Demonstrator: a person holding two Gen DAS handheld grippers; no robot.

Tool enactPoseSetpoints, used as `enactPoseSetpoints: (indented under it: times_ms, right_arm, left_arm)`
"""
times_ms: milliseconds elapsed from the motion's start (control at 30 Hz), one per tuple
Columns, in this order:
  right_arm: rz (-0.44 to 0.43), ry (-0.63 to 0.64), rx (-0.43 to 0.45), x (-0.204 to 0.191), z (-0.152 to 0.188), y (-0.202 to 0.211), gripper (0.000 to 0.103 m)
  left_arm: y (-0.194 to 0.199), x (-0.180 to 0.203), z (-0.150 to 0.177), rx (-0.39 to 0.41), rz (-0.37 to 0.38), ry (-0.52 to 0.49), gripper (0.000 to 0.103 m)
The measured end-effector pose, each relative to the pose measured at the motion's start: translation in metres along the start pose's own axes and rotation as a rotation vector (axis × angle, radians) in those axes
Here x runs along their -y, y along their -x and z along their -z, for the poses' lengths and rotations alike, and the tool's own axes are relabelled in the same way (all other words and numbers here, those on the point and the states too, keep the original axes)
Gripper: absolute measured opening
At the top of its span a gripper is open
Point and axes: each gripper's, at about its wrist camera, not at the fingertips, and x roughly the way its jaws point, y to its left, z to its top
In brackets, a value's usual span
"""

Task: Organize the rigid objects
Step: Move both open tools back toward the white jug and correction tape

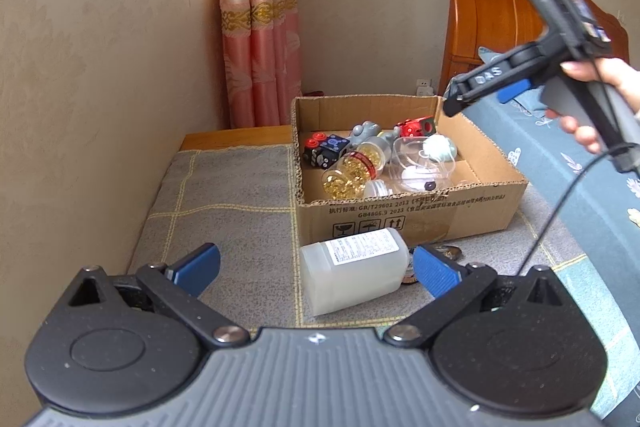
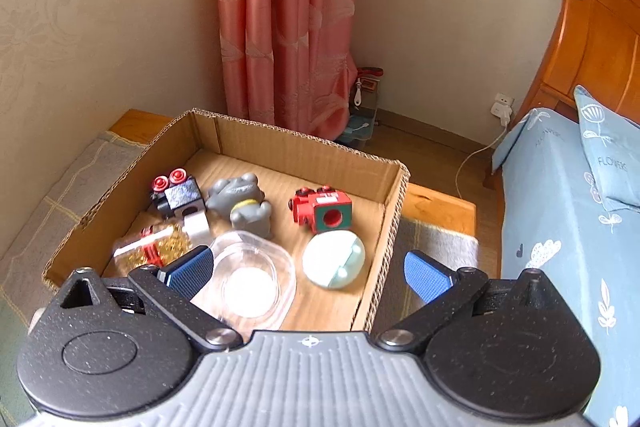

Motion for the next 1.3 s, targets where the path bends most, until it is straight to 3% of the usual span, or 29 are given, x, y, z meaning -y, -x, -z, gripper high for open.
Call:
enactPoseSetpoints:
  times_ms: [367, 667, 833, 1100, 1300]
  right_arm:
    - [-0.031, -0.04, 0.04, -0.021, 0.074, 0.056, 0.103]
    - [0.053, -0.16, -0.041, -0.051, 0.149, 0.044, 0.103]
    - [0.032, -0.189, -0.077, -0.061, 0.182, 0.035, 0.103]
    - [0.062, -0.17, -0.096, -0.069, 0.207, 0.025, 0.103]
    - [0.062, -0.133, -0.092, -0.075, 0.206, 0.022, 0.103]
  left_arm:
    - [-0.009, 0.0, 0.011, -0.05, -0.017, -0.004, 0.102]
    - [-0.026, 0.003, 0.018, -0.105, -0.013, -0.009, 0.102]
    - [-0.042, 0.009, 0.016, -0.117, 0.008, -0.031, 0.102]
    - [-0.078, 0.03, 0.009, -0.123, 0.026, -0.064, 0.102]
    - [-0.098, 0.031, 0.009, -0.143, -0.022, -0.071, 0.102]
